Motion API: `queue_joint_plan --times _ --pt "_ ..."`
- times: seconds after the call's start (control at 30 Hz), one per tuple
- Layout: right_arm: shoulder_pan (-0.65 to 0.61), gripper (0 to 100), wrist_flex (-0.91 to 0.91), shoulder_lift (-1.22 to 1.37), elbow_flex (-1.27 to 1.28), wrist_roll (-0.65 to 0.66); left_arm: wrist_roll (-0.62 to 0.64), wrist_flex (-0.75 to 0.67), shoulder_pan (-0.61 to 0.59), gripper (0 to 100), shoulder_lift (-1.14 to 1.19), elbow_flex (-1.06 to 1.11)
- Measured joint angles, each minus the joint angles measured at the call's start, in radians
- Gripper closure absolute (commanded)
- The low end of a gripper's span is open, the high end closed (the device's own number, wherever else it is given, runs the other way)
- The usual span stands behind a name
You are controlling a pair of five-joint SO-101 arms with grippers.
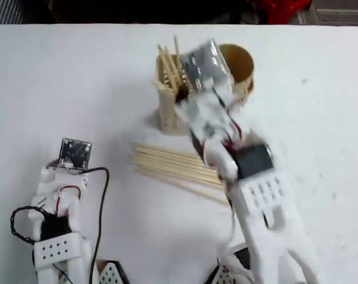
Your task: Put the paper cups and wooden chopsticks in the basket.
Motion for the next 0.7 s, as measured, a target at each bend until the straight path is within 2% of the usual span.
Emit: queue_joint_plan --times 0.07,0.2,0.43,0.7 --pt "-0.015 90.5 0.035 -0.094 0.071 0.048 0.000 0.000 0.000 91 0.000 0.000" --pt "-0.129 90.5 0.124 -0.172 0.207 0.209 0.000 0.000 0.000 91 0.000 0.000" --pt "-0.190 90.2 0.081 0.058 0.339 0.333 0.000 0.000 0.000 91 0.000 0.000" --pt "-0.195 90.3 -0.064 0.339 0.341 0.370 0.000 0.000 0.000 91 0.000 0.000"
